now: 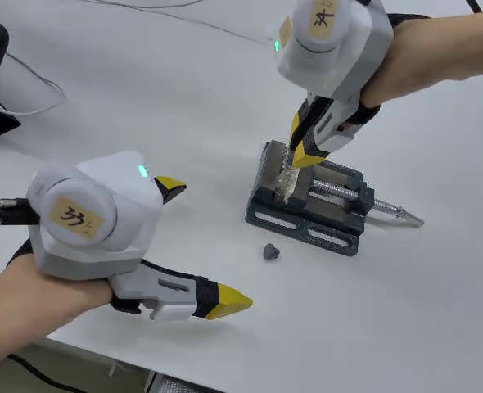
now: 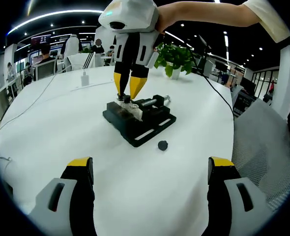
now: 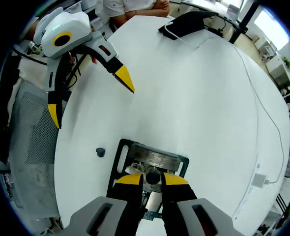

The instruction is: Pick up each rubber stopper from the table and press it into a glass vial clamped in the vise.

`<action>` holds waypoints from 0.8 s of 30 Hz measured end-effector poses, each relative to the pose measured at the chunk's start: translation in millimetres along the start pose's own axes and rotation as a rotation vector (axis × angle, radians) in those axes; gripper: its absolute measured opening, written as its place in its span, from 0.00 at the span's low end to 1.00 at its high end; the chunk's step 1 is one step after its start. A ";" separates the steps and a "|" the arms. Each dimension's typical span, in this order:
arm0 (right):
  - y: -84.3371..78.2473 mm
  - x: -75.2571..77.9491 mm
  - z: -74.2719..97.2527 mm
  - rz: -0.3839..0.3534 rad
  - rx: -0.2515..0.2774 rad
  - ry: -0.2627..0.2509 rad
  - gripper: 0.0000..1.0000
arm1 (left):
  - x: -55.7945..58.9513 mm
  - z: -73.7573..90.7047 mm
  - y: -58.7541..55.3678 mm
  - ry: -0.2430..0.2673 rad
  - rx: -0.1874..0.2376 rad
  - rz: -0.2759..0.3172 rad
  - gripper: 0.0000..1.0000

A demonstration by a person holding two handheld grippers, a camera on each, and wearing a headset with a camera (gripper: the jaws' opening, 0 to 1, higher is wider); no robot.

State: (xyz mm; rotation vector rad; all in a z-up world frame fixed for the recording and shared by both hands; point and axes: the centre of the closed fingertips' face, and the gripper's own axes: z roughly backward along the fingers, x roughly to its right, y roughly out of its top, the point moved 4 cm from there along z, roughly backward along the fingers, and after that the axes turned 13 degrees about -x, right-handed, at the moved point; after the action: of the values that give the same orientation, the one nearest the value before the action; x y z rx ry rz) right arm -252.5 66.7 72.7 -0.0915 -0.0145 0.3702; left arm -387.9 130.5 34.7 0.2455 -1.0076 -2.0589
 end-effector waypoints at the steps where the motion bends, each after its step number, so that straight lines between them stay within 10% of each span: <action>1: 0.0 -0.1 2.1 -0.001 0.004 0.002 0.11 | -0.2 0.3 0.4 0.001 0.002 -0.001 0.96; 24: -9.0 2.9 3.6 -0.073 0.076 0.051 0.04 | -4.4 0.8 3.9 0.007 0.002 -0.003 0.96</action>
State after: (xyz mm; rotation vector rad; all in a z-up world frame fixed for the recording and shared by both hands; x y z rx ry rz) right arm -246.7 59.7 77.1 -0.0250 0.0466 0.2946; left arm -383.1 132.9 37.3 0.2560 -1.0057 -2.0585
